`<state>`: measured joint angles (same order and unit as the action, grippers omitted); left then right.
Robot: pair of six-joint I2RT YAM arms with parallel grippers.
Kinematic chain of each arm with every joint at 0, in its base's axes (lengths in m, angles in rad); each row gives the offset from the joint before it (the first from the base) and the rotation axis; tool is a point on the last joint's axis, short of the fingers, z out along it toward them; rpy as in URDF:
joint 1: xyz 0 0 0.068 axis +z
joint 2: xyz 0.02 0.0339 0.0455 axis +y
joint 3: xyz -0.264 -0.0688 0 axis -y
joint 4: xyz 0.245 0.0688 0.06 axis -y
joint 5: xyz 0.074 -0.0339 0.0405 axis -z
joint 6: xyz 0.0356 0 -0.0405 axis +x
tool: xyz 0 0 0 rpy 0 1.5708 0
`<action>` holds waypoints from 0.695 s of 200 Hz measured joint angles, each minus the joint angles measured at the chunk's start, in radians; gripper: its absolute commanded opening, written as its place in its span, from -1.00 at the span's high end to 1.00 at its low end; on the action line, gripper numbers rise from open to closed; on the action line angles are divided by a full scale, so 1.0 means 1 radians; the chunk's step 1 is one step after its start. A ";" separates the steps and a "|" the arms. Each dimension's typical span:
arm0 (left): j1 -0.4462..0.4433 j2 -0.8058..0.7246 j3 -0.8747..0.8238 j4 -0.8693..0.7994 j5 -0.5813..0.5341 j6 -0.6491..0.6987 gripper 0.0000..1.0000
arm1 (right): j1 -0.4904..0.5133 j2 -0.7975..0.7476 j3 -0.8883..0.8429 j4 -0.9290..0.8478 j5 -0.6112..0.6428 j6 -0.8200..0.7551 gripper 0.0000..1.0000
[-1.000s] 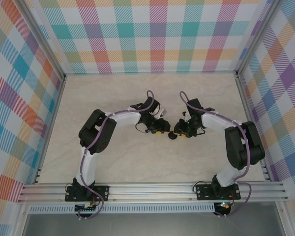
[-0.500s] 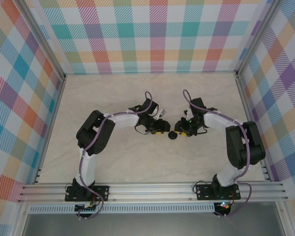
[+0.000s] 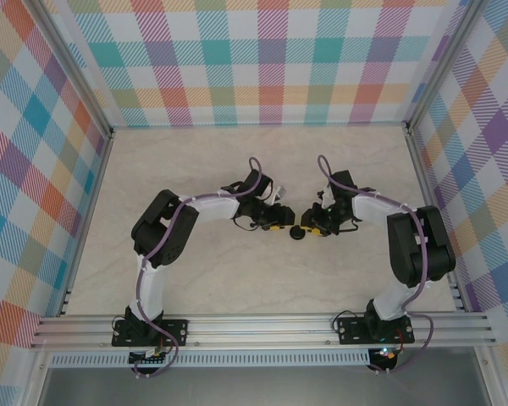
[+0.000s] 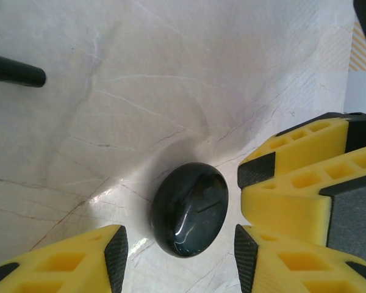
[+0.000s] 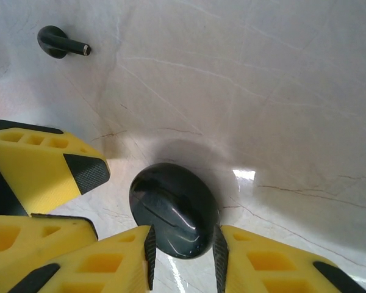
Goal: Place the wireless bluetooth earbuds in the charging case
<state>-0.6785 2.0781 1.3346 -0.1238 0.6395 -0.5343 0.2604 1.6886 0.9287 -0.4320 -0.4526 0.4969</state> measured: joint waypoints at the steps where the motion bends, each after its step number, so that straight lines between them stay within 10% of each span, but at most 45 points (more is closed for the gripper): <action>1: 0.000 0.000 0.000 0.000 0.000 0.000 -0.02 | 0.000 0.001 0.000 0.000 -0.001 0.000 0.37; 139: -0.001 0.000 -0.050 0.055 0.026 -0.050 0.03 | -0.005 0.033 -0.032 0.055 -0.044 0.024 0.47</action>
<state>-0.6796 2.0785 1.2846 -0.0692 0.6651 -0.5842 0.2558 1.7214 0.8967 -0.3771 -0.4969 0.5209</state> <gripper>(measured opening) 0.484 0.262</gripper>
